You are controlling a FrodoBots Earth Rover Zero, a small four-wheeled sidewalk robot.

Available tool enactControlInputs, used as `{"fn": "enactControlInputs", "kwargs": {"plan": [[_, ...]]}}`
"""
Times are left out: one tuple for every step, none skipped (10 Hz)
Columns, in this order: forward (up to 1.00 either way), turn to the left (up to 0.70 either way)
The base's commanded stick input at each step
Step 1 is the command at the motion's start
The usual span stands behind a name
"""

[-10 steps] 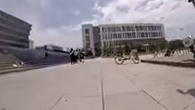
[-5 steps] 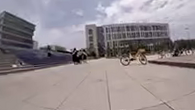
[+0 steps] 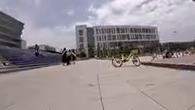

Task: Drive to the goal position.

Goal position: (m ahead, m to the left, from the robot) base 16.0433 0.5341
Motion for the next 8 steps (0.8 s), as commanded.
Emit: {"fn": "enactControlInputs", "kwargs": {"plan": [[0.99,0.06],[0.99,0.06],[0.99,0.06],[0.99,0.06],[0.99,0.06],[0.99,0.06],[0.99,0.06],[0.99,0.06]]}}
